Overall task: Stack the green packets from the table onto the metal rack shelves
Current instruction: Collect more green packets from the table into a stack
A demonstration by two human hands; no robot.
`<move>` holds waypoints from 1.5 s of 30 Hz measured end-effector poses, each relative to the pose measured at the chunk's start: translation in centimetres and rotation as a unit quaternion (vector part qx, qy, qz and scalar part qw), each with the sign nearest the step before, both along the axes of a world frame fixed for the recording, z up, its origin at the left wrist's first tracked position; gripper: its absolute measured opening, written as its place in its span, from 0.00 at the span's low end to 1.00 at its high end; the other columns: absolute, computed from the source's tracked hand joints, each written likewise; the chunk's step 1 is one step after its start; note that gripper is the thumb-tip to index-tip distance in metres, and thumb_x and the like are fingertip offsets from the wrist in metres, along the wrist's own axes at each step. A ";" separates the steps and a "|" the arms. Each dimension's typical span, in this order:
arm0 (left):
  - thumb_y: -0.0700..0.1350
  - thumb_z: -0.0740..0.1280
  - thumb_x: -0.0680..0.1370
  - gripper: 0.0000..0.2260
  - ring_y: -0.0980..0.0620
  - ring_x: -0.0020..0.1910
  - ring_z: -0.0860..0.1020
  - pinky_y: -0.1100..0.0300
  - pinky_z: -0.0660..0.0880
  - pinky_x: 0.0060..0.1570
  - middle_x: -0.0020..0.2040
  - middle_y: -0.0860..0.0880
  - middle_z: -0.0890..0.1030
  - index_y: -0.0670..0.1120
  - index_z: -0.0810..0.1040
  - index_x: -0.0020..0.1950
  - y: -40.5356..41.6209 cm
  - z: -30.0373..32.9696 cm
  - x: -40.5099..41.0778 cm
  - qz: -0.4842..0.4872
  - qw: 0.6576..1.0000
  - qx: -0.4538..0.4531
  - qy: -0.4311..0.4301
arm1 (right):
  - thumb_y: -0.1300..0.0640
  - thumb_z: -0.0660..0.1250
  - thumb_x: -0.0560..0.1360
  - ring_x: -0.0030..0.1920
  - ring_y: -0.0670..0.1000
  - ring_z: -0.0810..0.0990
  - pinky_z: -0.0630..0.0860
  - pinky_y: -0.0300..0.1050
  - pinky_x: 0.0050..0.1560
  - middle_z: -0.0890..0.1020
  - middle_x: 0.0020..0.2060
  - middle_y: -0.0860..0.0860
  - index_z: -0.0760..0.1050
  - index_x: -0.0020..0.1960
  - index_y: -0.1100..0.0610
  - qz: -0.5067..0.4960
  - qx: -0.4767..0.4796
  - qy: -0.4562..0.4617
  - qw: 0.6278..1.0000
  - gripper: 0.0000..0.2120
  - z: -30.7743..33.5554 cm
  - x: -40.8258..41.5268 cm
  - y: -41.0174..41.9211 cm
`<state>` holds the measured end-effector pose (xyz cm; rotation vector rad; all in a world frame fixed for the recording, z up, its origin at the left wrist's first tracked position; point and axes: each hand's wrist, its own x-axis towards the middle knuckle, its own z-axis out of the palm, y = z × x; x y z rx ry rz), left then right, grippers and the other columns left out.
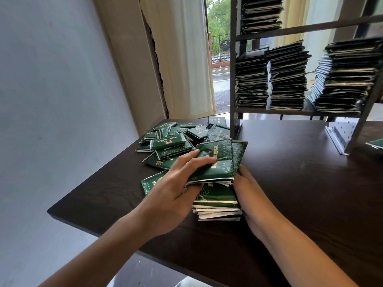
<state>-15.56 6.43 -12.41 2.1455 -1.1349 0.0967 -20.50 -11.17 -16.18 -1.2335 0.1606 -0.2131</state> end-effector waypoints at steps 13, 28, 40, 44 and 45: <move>0.42 0.59 0.77 0.25 0.62 0.78 0.57 0.65 0.59 0.71 0.76 0.58 0.65 0.66 0.70 0.69 0.2 -0.1 1.1 0.007 0.999 -0.033 -0.016 | 0.53 0.72 0.75 0.46 0.54 0.88 0.81 0.49 0.46 0.87 0.49 0.53 0.75 0.64 0.46 -0.018 0.051 0.015 0.998 0.18 0.5 0.1 0.2; 0.40 0.57 0.74 0.28 0.64 0.77 0.58 0.69 0.59 0.70 0.74 0.61 0.67 0.67 0.71 0.67 0.7 -0.1 1.6 0.011 0.999 -0.033 -0.014 | 0.53 0.72 0.74 0.46 0.53 0.88 0.79 0.48 0.45 0.87 0.48 0.52 0.75 0.64 0.47 -0.021 0.041 0.021 0.999 0.18 0.7 -0.2 0.2; 0.37 0.59 0.74 0.30 0.61 0.78 0.59 0.60 0.60 0.73 0.73 0.63 0.68 0.67 0.70 0.68 1.2 -0.7 1.5 -0.002 0.999 -0.041 -0.004 | 0.50 0.73 0.73 0.46 0.52 0.88 0.80 0.49 0.48 0.88 0.47 0.50 0.75 0.63 0.45 -0.017 0.013 0.020 1.000 0.19 0.7 -0.4 0.2; 0.38 0.60 0.74 0.30 0.62 0.78 0.58 0.66 0.59 0.71 0.74 0.61 0.66 0.70 0.68 0.68 1.2 -1.3 0.9 0.006 0.999 -0.046 0.015 | 0.49 0.73 0.73 0.45 0.51 0.88 0.79 0.49 0.49 0.88 0.46 0.49 0.75 0.61 0.44 -0.024 0.002 0.018 1.000 0.17 0.5 -0.2 0.3; 0.39 0.60 0.75 0.30 0.62 0.78 0.58 0.67 0.59 0.71 0.75 0.60 0.66 0.71 0.68 0.68 1.2 -1.5 0.8 0.012 0.999 -0.048 0.015 | 0.49 0.73 0.73 0.45 0.51 0.88 0.80 0.49 0.49 0.88 0.46 0.48 0.76 0.60 0.44 -0.026 0.001 0.018 0.999 0.17 0.5 -0.2 0.3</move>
